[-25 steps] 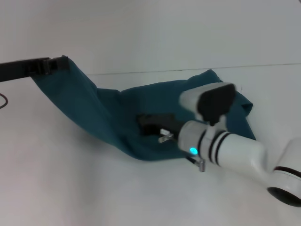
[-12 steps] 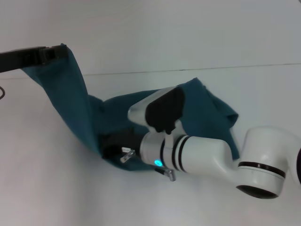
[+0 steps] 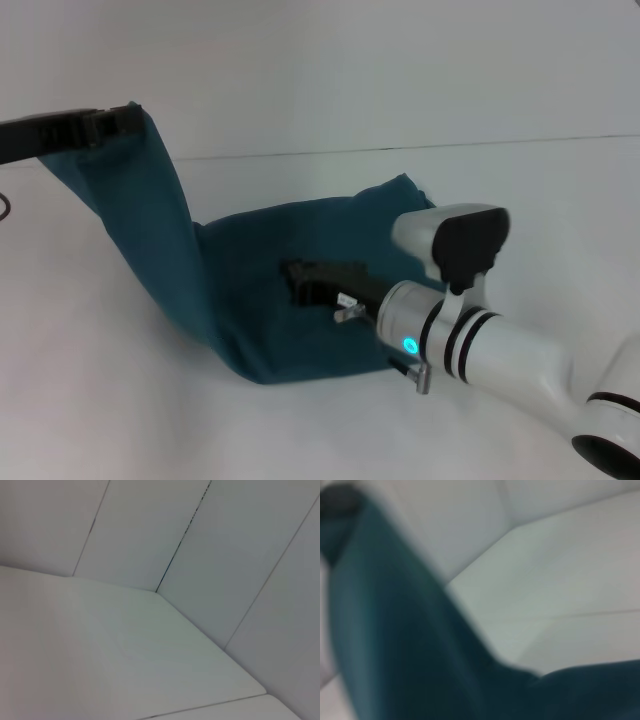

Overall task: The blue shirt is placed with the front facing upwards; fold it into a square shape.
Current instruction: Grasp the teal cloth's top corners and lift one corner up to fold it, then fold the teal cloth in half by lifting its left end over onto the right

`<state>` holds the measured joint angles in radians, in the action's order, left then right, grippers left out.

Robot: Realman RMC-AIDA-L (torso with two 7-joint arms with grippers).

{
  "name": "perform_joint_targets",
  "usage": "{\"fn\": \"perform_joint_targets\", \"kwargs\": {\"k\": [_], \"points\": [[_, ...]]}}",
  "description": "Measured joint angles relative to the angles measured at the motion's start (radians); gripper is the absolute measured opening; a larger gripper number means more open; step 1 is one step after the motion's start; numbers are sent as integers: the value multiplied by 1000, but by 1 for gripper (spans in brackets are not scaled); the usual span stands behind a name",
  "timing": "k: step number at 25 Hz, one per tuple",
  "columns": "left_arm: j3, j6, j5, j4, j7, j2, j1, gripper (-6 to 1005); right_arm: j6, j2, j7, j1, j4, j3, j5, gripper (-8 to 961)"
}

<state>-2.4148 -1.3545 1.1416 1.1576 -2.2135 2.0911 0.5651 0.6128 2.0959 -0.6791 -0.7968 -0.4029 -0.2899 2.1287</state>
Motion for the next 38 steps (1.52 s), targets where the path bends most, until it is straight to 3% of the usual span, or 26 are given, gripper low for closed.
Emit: {"fn": "perform_joint_targets", "kwargs": {"k": [2, 15, 26, 31, 38], "points": [[0, -8, 3, 5, 0, 1, -2, 39, -10, 4, 11, 6, 12, -28, 0, 0], [-2, -33, 30, 23, 5, 1, -2, 39, -232, 21, 8, -158, -90, 7, 102, 0], [-3, -37, 34, 24, 14, 4, -1, 40, -237, 21, -47, -213, -127, 69, 144, 0], [-3, -37, 36, 20, 18, 3, -2, 40, -191, 7, -52, -140, -131, 19, 166, 0], [-9, -55, 36, 20, 19, 4, -9, 40, 107, -33, -56, 139, -35, -123, 166, 0]]}}
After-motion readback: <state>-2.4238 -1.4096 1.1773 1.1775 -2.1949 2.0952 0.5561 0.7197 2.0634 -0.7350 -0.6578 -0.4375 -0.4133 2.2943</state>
